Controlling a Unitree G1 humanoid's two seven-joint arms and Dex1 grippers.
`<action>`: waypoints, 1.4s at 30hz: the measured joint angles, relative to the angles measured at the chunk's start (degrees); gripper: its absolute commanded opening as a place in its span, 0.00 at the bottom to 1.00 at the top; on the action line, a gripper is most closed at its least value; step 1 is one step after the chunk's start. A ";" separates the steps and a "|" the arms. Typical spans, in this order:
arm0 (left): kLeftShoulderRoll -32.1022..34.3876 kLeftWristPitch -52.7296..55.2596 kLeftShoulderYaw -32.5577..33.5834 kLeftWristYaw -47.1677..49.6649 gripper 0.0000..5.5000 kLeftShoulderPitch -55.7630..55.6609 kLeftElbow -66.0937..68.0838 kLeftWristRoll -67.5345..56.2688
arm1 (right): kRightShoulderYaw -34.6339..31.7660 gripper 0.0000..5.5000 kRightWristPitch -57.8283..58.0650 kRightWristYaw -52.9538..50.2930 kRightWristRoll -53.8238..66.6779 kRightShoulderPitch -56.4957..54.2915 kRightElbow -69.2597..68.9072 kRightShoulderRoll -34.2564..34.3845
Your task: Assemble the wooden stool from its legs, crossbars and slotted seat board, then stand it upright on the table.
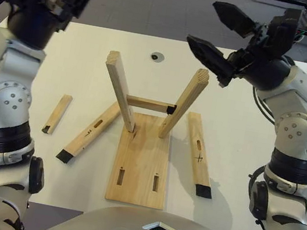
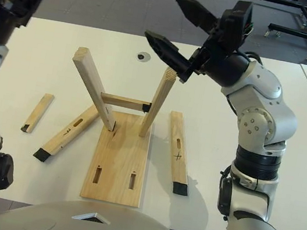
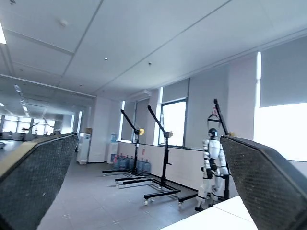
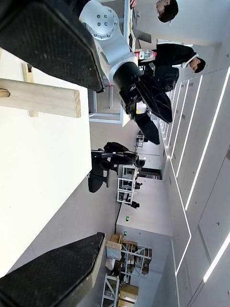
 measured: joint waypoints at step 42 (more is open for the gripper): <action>0.17 10.48 0.99 5.76 0.98 15.41 -10.77 -0.75 | -12.50 0.98 1.87 1.61 9.55 -0.08 1.71 -5.16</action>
